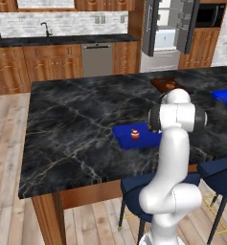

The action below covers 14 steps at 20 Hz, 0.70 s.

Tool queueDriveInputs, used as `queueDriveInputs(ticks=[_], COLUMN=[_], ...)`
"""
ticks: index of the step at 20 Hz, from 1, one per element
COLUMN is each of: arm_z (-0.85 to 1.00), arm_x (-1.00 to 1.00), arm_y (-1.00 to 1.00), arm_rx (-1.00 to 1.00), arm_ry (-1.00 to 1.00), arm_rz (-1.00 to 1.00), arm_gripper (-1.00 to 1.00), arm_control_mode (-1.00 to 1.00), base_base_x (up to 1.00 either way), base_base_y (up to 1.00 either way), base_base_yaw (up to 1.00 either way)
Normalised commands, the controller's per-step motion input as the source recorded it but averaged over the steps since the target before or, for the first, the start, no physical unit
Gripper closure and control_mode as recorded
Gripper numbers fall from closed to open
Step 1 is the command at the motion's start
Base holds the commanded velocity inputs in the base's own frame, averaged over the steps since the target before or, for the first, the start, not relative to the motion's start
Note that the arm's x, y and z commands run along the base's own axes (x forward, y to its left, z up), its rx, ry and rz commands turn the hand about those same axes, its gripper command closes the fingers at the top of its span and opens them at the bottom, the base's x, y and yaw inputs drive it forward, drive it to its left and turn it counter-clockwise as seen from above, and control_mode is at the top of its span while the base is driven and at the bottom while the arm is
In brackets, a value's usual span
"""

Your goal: Take the cupcakes from the fridge and place them on the empty tray on the dining counter.

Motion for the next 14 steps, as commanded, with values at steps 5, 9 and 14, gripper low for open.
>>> queueDriveInputs(ticks=[5, 9, 14], arm_z=[-0.23, -0.04, 0.00], arm_x=[0.05, -0.33, -0.31], arm_y=[0.14, 0.04, 0.05], arm_rx=[-0.02, -0.03, 0.00], arm_ry=[-0.07, -0.28, -0.33], arm_rz=[0.00, 0.00, 0.00], arm_gripper=[1.00, 1.00, 1.00], arm_control_mode=[-1.00, -1.00, -1.00], base_base_x=[0.00, 0.00, 0.00], base_base_y=[0.00, 0.00, 0.00], base_base_yaw=[0.00, 0.00, 0.00])
